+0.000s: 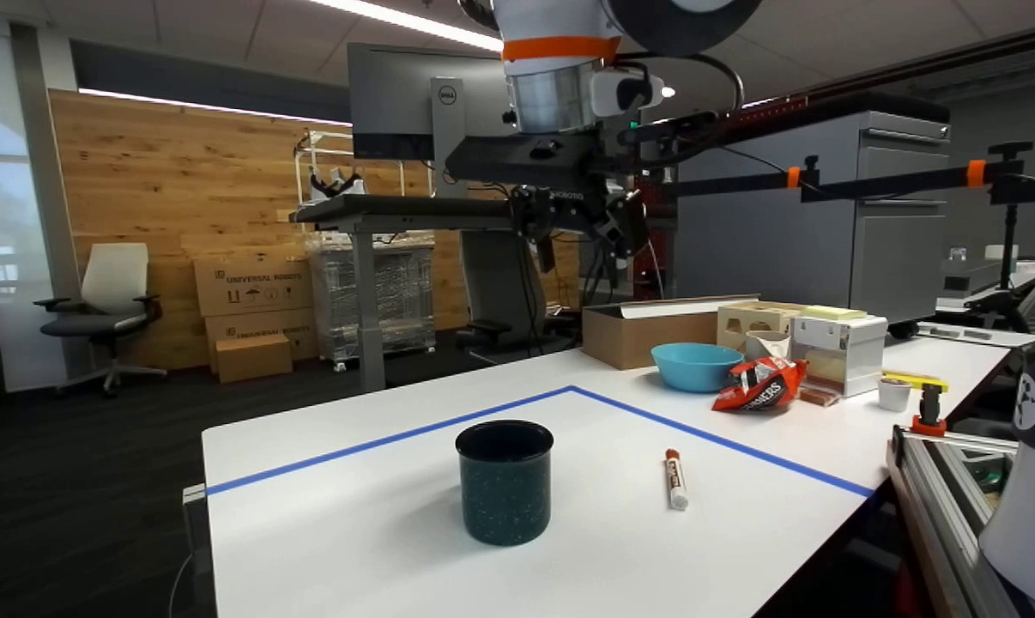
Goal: Remove the marker from the cup
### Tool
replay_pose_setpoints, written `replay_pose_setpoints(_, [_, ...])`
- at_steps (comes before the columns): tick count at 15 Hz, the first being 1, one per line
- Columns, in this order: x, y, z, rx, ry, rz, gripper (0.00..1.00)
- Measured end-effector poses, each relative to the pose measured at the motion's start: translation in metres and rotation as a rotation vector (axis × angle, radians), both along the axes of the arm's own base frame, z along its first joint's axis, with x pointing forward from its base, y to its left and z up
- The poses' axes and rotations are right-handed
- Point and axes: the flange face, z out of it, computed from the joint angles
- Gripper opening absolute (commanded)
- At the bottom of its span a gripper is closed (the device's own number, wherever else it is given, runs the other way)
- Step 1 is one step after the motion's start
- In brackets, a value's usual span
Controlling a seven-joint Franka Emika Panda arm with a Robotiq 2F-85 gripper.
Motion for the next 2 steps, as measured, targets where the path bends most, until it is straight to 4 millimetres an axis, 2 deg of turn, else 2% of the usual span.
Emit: replay_pose_setpoints(2, [-0.0014,-0.0018,-0.0002,0.001,-0.002,-0.010,1.00])
